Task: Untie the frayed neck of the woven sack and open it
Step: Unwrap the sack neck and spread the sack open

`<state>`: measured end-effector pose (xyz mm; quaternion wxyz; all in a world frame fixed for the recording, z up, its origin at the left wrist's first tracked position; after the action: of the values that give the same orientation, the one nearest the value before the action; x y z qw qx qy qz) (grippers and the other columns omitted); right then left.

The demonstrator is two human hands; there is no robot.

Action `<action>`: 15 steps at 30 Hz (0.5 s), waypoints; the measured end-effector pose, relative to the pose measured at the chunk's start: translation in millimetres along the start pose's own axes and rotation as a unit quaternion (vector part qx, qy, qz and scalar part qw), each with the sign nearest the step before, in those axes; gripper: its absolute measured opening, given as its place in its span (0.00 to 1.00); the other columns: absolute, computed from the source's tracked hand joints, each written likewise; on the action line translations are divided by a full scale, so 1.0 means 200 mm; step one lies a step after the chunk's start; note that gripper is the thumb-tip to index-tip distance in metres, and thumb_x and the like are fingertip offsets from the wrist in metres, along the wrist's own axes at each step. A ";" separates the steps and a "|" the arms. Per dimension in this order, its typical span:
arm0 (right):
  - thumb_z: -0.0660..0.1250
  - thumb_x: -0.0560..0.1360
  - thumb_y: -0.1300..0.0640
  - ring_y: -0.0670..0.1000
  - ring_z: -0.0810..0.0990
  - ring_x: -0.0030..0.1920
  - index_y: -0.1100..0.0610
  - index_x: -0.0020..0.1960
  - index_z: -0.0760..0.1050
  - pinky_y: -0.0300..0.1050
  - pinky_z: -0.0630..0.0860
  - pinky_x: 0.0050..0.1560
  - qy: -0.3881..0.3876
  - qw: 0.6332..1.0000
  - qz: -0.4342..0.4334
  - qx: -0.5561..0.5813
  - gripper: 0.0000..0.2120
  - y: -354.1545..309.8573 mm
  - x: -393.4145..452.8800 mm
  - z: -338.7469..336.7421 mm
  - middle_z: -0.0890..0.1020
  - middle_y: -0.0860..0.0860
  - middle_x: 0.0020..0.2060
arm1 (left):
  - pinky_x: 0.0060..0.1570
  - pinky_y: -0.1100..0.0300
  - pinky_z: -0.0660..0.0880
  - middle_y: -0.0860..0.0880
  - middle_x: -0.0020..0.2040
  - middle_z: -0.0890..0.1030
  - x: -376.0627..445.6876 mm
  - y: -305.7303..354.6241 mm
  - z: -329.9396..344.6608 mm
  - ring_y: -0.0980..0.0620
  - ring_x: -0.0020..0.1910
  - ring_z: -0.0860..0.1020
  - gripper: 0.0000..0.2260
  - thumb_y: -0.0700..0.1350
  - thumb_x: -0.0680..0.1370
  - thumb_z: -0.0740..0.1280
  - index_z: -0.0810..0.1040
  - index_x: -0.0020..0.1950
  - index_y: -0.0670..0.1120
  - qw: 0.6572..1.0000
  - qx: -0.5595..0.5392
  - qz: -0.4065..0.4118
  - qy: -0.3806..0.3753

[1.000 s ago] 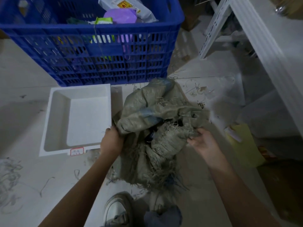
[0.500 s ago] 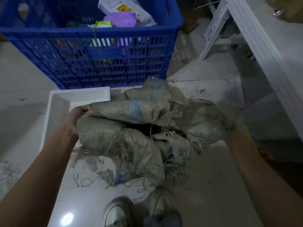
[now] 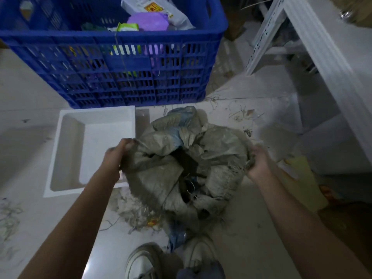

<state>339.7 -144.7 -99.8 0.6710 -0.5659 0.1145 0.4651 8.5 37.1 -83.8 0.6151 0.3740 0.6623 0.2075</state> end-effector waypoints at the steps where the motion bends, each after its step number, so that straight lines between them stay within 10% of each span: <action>1: 0.67 0.68 0.53 0.56 0.84 0.42 0.58 0.46 0.83 0.45 0.81 0.34 0.027 0.999 -0.023 -0.016 0.12 -0.03 0.03 -0.01 0.85 0.58 0.46 | 0.53 0.54 0.73 0.40 0.64 0.74 -0.03 0.08 -0.02 0.46 0.53 0.76 0.28 0.58 0.71 0.67 0.71 0.64 0.43 0.990 0.105 0.077 0.046; 4: 0.64 0.69 0.46 0.56 0.80 0.45 0.60 0.50 0.78 0.41 0.74 0.39 0.099 0.968 -0.109 -0.205 0.19 -0.15 0.04 0.05 0.82 0.56 0.45 | 0.70 0.42 0.62 0.40 0.72 0.66 -0.27 0.22 0.22 0.40 0.71 0.66 0.41 0.62 0.67 0.69 0.60 0.74 0.47 0.799 0.489 0.341 0.077; 7: 0.67 0.67 0.46 0.62 0.74 0.60 0.66 0.63 0.70 0.51 0.72 0.55 0.217 0.828 -0.281 -0.434 0.32 -0.24 -0.14 0.15 0.75 0.63 0.59 | 0.71 0.33 0.54 0.40 0.78 0.57 -0.37 0.08 0.54 0.37 0.76 0.55 0.40 0.64 0.72 0.63 0.50 0.78 0.51 0.610 0.652 0.450 0.032; 11: 0.65 0.66 0.48 0.59 0.72 0.55 0.64 0.54 0.73 0.54 0.68 0.55 0.232 0.539 -0.568 -0.577 0.23 -0.05 -0.65 0.33 0.76 0.62 0.54 | 0.69 0.32 0.52 0.40 0.79 0.48 -0.13 -0.01 0.59 0.34 0.77 0.49 0.33 0.55 0.80 0.54 0.38 0.77 0.51 0.584 0.729 0.354 0.030; 13: 0.68 0.64 0.48 0.56 0.71 0.47 0.62 0.44 0.73 0.51 0.67 0.48 0.176 0.522 -0.570 -0.610 0.19 0.17 -0.73 0.29 0.77 0.60 0.45 | 0.69 0.33 0.55 0.39 0.78 0.51 -0.09 -0.01 0.57 0.35 0.76 0.52 0.29 0.49 0.81 0.53 0.39 0.78 0.50 0.576 0.734 0.359 0.040; 15: 0.69 0.61 0.45 0.57 0.73 0.40 0.61 0.39 0.69 0.50 0.70 0.40 0.177 0.586 -0.490 -0.621 0.20 0.32 -0.68 0.16 0.74 0.59 0.38 | 0.68 0.35 0.58 0.38 0.77 0.56 -0.08 -0.01 0.56 0.35 0.74 0.57 0.28 0.44 0.81 0.53 0.43 0.78 0.49 0.581 0.726 0.367 0.032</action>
<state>206.3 -189.4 -38.8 0.2491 -0.8866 -0.3803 -0.0855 116.3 4.0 -92.1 -0.0115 0.9002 0.4177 -0.1224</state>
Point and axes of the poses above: each hand's wrist, its own x-axis towards the middle knuckle, its own z-axis out of the palm, y = z × x, the point moved 7 cm from there along x, towards the middle knuckle
